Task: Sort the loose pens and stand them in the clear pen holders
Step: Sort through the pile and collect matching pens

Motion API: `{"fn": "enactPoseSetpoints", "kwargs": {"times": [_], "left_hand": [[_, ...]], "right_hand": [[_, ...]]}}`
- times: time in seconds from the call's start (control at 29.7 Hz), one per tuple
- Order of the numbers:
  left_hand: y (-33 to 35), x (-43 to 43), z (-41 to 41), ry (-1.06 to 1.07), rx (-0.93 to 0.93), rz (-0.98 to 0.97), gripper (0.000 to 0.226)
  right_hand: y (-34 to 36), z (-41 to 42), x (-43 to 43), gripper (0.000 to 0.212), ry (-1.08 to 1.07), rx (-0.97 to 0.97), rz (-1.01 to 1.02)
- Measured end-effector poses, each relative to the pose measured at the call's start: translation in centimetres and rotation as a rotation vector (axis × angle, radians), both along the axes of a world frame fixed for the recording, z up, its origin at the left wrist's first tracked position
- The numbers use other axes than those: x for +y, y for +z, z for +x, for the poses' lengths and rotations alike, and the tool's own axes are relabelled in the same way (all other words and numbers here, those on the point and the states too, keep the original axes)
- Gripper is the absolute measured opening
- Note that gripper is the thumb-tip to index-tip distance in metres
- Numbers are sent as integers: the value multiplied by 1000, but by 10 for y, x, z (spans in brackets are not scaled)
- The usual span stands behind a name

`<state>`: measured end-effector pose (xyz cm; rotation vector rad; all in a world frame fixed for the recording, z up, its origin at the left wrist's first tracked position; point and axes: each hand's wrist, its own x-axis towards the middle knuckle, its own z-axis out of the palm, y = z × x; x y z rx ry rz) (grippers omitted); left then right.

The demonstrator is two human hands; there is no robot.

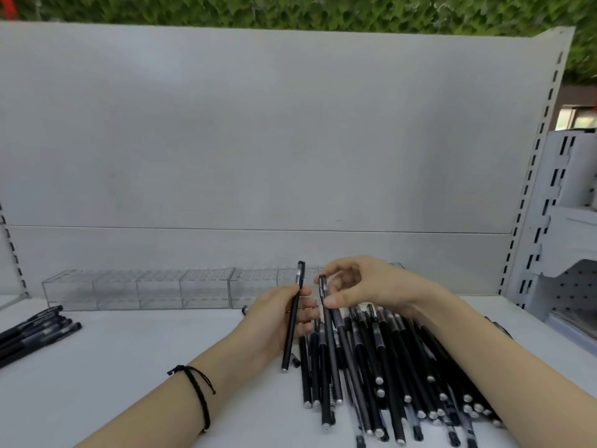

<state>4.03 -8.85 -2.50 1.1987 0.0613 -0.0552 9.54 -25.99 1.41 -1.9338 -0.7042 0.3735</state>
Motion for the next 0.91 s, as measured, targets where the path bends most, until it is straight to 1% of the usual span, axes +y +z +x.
{"fn": "enactPoseSetpoints", "kwargs": {"times": [0.1, 0.17, 0.3, 0.44, 0.54, 0.61, 0.67, 0.74, 0.81, 0.91], "left_hand": [[3, -3, -5, -104, -41, 35, 25], [6, -5, -10, -172, -64, 37, 29], [10, -9, -16, -265, -67, 26, 29], [9, -8, -16, -202, -21, 48, 35], [7, -6, -11, -188, -21, -7, 39], [5, -3, -8, -164, -38, 1, 38], [5, 1, -5, -125, -55, 2, 38], [5, 5, -3, -80, -75, -31, 36], [6, 7, -2, -55, -96, -85, 29], [5, 9, 0, -53, -112, -135, 20]], "right_hand": [[7, -1, 0, 30, -8, 113, 178], [9, 0, 3, 30, -35, 126, 270], [6, 2, 13, 26, -157, -25, 324], [4, 4, 19, 23, -254, -69, 436], [4, 4, 22, 21, -262, -114, 432], [4, 3, 22, 19, -246, -142, 391], [3, 4, 17, 19, -237, -170, 297], [1, 6, 11, 16, -180, -225, 125], [-2, 8, 5, 15, -63, -290, -76], [-8, 8, 1, 24, 102, -382, -397]]}}
